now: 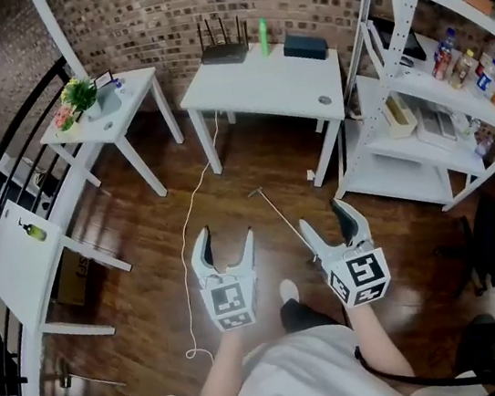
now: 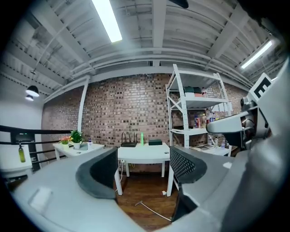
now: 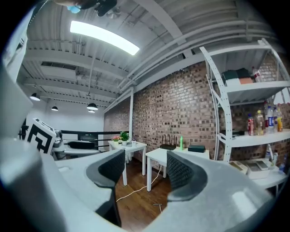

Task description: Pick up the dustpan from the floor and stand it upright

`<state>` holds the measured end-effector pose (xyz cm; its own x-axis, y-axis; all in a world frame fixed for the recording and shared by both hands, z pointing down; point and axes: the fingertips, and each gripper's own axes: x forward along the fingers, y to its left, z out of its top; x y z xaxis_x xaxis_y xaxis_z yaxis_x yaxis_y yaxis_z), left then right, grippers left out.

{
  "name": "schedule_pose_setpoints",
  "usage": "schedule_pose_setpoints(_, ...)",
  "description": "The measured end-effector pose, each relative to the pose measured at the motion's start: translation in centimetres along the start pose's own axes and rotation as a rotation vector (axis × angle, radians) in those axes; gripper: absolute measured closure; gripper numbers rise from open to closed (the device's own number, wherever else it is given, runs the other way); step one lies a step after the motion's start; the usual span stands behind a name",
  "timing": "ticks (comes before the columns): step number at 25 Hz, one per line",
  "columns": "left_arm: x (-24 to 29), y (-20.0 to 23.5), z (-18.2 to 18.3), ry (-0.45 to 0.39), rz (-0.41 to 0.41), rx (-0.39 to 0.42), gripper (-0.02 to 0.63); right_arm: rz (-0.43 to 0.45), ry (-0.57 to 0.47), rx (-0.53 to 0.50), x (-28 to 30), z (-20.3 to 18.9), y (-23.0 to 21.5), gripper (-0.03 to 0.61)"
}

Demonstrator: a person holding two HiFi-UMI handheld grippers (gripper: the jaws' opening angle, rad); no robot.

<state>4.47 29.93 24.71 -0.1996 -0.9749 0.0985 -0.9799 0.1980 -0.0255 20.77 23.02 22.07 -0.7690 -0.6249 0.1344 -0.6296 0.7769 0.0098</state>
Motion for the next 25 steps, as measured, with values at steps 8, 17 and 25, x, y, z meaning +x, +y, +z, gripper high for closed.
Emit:
schedule_pose_setpoints(8, 12.2, 0.9, 1.2, 0.061, 0.003, 0.013, 0.232, 0.097, 0.030, 0.018, 12.9, 2.2, -7.2, 0.339)
schedule_pose_setpoints(17, 21.6, 5.0, -9.8, 0.210, -0.065, -0.041, 0.241, 0.198, 0.364, 0.029, 23.8, -12.4, -5.6, 0.339)
schedule_pose_setpoints(25, 34.0, 10.2, -22.0, 0.302, -0.186, -0.044, 0.249, 0.186, 0.617, 0.097, 37.6, -27.9, -7.1, 0.350)
